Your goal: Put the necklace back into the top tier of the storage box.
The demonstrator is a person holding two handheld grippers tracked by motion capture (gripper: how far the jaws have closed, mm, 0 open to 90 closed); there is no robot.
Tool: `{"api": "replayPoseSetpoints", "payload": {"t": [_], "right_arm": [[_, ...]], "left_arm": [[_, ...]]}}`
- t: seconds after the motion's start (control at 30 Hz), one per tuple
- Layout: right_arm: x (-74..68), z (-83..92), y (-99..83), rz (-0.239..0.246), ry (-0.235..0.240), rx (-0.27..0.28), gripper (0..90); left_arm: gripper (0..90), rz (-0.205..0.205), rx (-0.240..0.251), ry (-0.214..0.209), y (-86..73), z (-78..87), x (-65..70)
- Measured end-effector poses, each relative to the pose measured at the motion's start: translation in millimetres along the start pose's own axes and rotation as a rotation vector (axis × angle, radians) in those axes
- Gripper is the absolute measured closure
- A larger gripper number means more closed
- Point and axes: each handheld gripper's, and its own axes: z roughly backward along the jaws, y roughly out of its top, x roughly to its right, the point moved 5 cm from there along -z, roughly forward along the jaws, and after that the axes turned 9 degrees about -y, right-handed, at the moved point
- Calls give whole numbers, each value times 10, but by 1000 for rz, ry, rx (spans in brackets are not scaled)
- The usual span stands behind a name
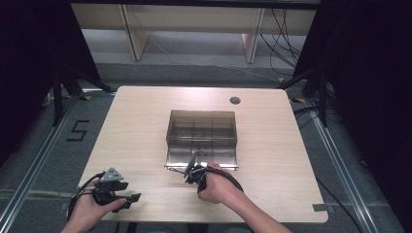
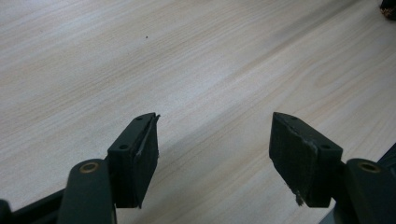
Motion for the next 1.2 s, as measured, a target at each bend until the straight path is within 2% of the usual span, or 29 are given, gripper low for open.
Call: {"api": "replayPoseSetpoints", "payload": {"t": [0.03,0.07,0.13,0.17,0.27,0.3,0.33,0.37,0.43,0.5,0.53,0.57,0.63,0.67,0.7,0.77,0.8,0.83,0.9,0.93,1.03,1.13,1.2], "right_arm": [[11,-6,3,18,-1,-2,816],[12,-7,2,16,-2,-5,825],[4,-3,4,7,5,-12,838],[-9,3,2,-16,2,-18,853],[-14,5,1,-27,15,-34,855],[-2,-1,5,-8,26,-32,856],[-3,0,7,-9,33,-32,856],[-15,6,3,-29,40,-40,857],[-15,9,1,-34,41,-43,856],[11,28,4,-16,43,-29,857],[3,53,0,-37,40,-33,857],[45,46,0,8,33,-12,857],[51,81,-4,2,31,-7,857],[52,97,-9,5,38,-11,857],[21,109,-17,-30,75,-15,857],[42,126,-21,-17,77,2,857],[67,152,-27,3,44,-8,857],[56,178,-39,-19,49,-23,857],[77,197,-40,-4,50,-9,857],[66,205,-45,-19,80,-7,857],[90,262,-63,-11,57,-19,857],[100,288,-72,-4,70,-16,857],[114,324,-87,-20,61,-20,857]], "left_arm": [[327,4,2,-1,0,0,4],[327,14,0,-8,-3,5,18],[328,14,2,-8,-3,3,18],[328,15,3,-8,-3,3,19],[328,14,2,-8,-3,4,19],[328,16,4,-10,-2,3,20],[328,16,4,-10,-2,4,19],[328,16,4,-10,-3,3,19],[328,16,4,-10,-3,4,20],[328,17,4,-10,-3,3,18],[328,16,5,-10,-3,2,18],[328,16,4,-10,-3,2,18],[328,16,4,-10,-3,3,18],[328,16,4,-9,-3,4,19],[328,15,3,-9,-3,4,18],[328,15,2,-9,-3,4,18],[328,14,2,-8,-4,4,18],[328,14,2,-8,-4,4,18],[328,15,3,-9,-3,4,18],[328,15,2,-9,-4,4,17],[328,14,2,-8,-4,4,17],[328,15,3,-9,-3,4,18],[328,14,2,-7,-3,3,17]]}}
